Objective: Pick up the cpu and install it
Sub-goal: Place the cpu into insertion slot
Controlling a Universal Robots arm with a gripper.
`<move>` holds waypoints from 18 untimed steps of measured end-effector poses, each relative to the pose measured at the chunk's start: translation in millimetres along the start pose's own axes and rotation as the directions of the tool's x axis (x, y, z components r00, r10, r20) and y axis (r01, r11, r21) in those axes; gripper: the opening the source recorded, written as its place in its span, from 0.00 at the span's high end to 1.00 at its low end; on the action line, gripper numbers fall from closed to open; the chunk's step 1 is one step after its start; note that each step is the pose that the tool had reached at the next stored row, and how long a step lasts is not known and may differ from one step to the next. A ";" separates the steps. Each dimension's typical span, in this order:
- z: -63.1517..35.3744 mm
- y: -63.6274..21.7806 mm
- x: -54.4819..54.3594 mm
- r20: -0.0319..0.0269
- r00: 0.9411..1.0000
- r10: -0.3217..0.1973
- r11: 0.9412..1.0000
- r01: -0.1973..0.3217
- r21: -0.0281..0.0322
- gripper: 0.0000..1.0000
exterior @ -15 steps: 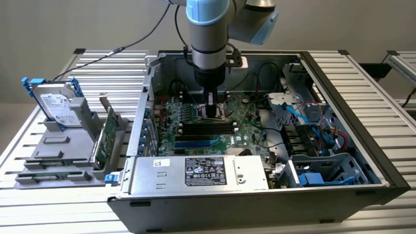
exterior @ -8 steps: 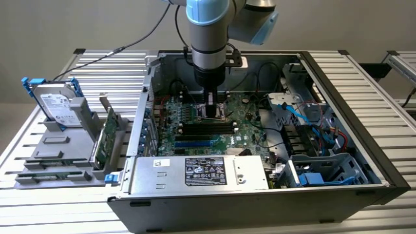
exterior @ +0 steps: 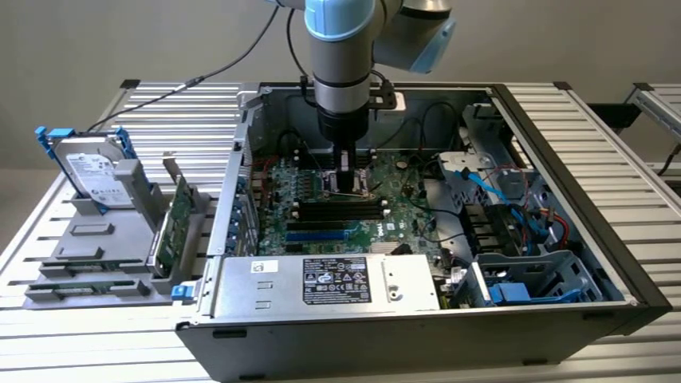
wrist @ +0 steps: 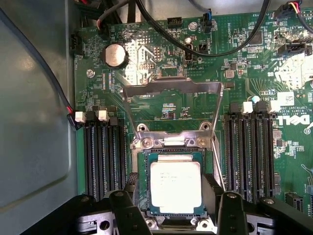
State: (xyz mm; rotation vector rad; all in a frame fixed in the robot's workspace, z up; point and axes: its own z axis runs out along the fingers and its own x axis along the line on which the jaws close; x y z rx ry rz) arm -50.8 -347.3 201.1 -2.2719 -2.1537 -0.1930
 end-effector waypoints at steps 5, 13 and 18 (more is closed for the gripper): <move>-3.2 0.3 0.4 0.000 1.000 0.000 1.000 0.000 0.000 0.37; -29.7 2.7 2.8 0.000 1.000 0.000 1.000 0.000 0.001 0.37; -51.0 4.9 4.8 0.000 1.000 0.000 1.000 0.000 0.003 0.37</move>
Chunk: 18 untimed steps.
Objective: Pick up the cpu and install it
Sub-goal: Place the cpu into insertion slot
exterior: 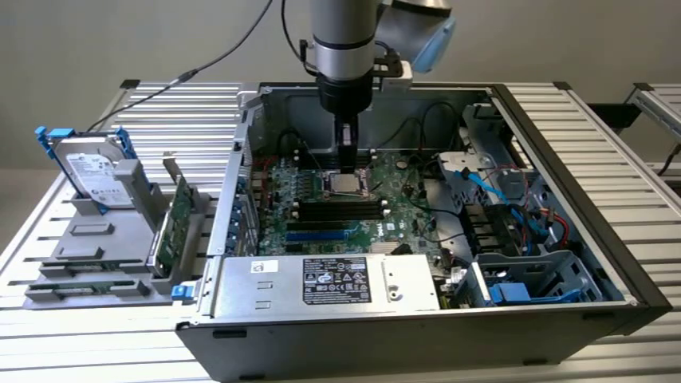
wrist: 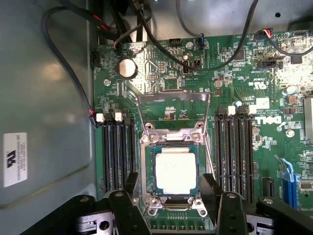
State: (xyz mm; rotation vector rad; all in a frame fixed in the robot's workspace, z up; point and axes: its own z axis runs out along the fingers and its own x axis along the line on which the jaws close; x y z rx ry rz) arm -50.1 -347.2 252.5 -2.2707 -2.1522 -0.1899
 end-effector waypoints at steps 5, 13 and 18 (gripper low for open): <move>-18.0 1.7 1.7 0.000 1.000 0.000 1.000 0.000 0.002 0.46; -23.5 13.7 2.9 0.000 1.000 0.000 1.000 0.000 0.004 0.82; -22.1 37.7 4.1 -0.008 1.000 0.001 1.000 -0.001 0.006 0.89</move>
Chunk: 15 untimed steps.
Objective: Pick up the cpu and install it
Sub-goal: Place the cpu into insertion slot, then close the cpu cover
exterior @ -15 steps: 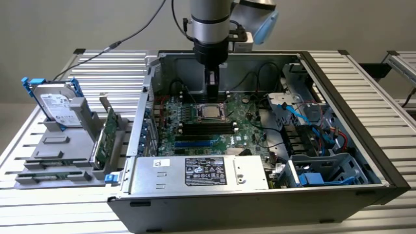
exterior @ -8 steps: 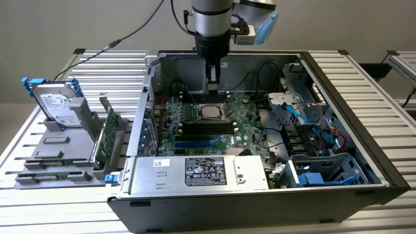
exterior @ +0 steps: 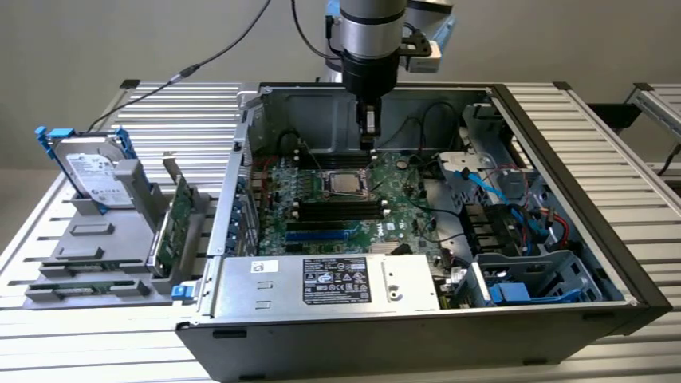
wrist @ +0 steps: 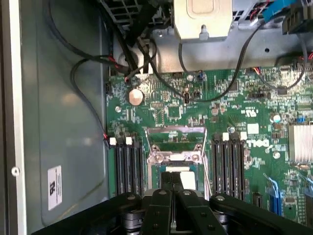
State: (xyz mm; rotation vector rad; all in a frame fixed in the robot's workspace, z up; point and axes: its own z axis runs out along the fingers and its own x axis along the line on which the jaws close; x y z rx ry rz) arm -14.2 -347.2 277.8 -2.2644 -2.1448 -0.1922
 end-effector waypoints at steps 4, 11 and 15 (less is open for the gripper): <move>1.0 18.4 1.0 -0.008 1.000 0.001 1.000 -0.001 0.001 0.89; 3.3 50.0 2.5 -0.016 1.000 0.002 1.000 -0.001 0.005 0.89; 7.3 66.1 2.9 -0.016 1.000 0.002 1.000 -0.002 0.010 0.89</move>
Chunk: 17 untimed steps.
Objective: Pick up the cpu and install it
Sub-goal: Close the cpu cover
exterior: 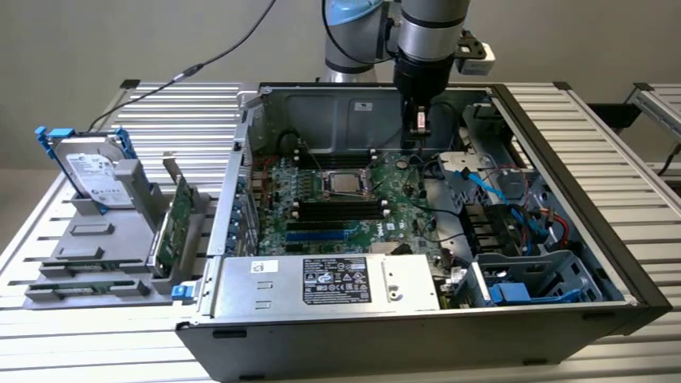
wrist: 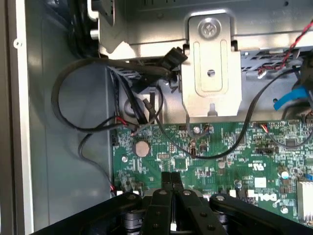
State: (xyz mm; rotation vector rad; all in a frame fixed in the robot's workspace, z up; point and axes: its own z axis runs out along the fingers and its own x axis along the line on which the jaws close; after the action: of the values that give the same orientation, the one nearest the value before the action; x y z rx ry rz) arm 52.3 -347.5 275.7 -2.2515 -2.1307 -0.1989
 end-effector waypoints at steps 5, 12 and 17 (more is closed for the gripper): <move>9.2 2.3 -1.0 0.000 1.000 0.000 1.000 0.000 0.002 0.89; 21.5 1.7 -4.0 0.000 1.000 -0.003 1.000 0.003 0.005 0.89; 30.5 0.1 -5.5 0.000 1.000 -0.005 1.000 0.005 0.005 0.89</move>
State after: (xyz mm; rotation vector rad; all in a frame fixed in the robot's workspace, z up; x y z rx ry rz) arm 54.2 -349.5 244.8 -2.2441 -2.1340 -0.1930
